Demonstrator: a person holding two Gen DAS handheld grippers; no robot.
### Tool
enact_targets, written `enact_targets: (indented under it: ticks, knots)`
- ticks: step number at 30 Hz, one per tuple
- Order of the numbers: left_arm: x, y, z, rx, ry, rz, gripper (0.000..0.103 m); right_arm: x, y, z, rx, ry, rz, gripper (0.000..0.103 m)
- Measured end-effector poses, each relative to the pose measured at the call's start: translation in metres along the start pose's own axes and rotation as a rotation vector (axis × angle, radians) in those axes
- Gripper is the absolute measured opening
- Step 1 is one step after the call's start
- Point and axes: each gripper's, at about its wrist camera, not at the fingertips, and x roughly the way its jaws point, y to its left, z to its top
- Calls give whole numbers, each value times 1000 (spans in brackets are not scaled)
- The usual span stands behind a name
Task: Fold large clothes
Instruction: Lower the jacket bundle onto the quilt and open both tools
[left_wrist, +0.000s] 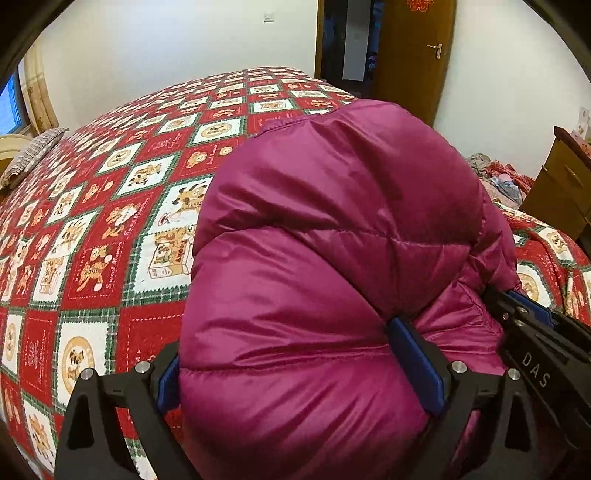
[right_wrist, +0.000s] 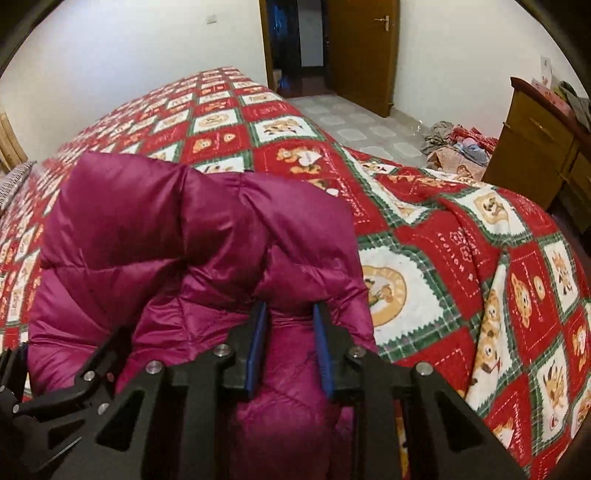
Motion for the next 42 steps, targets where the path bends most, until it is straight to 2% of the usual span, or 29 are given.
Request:
enact_targets:
  ticks: [6,9,10,11,13,15,19,22,23,26,31,35,38,42]
  knots:
    - [-1,5,3,23,40,-37,100,-5,11,-2,-64,-8,-81,28]
    - [-15,14,5,87,59,-81,100,-18,11,-6,-73,-32,-83,32]
    - [-22,19,4,113,47,-81,100,-25,10,-8,-65,-47,-75,42]
    - [-33,26,2,142,22,-75,100,-39,6,-13,-45,-78,-68,59]
    - [-49,38,-3,180,-15,-64,100,-62,1,-24,-4,-141,-47,78]
    - [-65,53,-12,192,-33,-37,100,-86,0,-40,0,-187,-33,79]
    - [-78,82,-29,153,-20,-37,100,-113,4,-74,-8,-212,-74,79]
    - [-89,106,-48,138,-32,-51,100,-127,5,-99,15,-209,-84,79]
    - [-92,112,-53,110,-39,-45,100,-129,5,-106,24,-208,-83,79]
    - [-104,130,-71,120,-55,-24,100,-132,7,-119,54,-195,-79,80]
    - [-131,141,-92,101,-101,-3,100,-143,14,-137,78,-189,-51,80]
    - [-156,150,-101,70,-152,-30,100,-157,23,-154,89,-209,-37,80]
    - [-178,155,-107,62,-214,-24,100,-171,27,-162,95,-246,-40,85]
    - [-206,155,-113,85,-291,0,100,-194,30,-163,111,-316,-53,85]
